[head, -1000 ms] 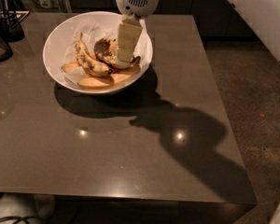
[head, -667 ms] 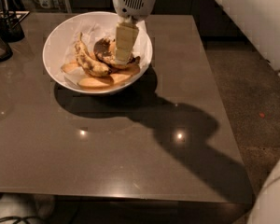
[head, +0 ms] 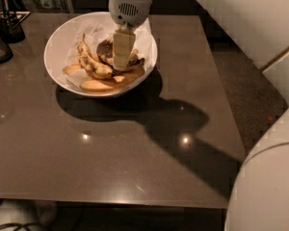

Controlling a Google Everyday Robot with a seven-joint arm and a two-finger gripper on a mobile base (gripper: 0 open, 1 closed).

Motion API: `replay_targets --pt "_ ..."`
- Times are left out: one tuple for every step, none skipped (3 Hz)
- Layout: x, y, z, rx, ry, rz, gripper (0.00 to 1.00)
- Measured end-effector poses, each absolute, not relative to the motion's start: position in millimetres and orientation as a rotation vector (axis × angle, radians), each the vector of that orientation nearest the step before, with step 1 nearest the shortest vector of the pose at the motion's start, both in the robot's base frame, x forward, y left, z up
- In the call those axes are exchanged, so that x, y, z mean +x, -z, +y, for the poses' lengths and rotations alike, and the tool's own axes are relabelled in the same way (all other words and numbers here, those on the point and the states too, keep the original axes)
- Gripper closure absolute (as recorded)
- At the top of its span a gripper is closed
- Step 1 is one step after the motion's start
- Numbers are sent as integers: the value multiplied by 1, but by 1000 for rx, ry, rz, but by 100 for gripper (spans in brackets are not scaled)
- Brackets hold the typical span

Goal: Pick banana from white bowl

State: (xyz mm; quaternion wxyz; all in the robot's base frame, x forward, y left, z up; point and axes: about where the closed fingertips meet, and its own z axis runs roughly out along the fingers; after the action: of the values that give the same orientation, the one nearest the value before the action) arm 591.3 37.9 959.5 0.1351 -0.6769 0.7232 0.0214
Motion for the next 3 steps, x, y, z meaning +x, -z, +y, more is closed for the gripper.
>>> replay_targets --pt "594 -955 42 -1967 -76 2102 42" --pt "596 -952 43 -1968 -89 2106 43" --pt "595 -947 47 -1986 -109 2105 42"
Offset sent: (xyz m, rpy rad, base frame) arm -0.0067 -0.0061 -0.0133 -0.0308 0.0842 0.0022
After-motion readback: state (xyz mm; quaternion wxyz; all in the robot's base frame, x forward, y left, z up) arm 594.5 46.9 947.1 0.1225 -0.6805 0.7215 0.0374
